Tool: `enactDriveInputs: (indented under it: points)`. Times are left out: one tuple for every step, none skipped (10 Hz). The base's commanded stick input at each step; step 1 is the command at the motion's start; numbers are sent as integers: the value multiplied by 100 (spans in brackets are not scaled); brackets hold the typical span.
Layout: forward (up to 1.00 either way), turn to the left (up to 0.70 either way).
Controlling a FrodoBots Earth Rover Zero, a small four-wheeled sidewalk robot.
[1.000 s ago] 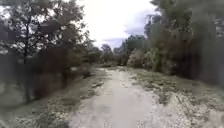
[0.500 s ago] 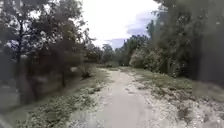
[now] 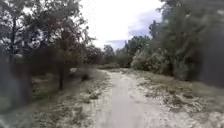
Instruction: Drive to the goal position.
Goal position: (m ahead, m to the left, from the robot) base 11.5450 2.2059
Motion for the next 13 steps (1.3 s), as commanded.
enactDriveInputs:
  points:
    - [85,0]
    - [85,0]
    - [85,0]
    - [85,0]
    - [85,0]
    - [85,0]
    - [85,0]
    - [85,0]
    - [85,0]
    - [85,0]
    - [85,0]
    - [85,0]
    - [85,0]
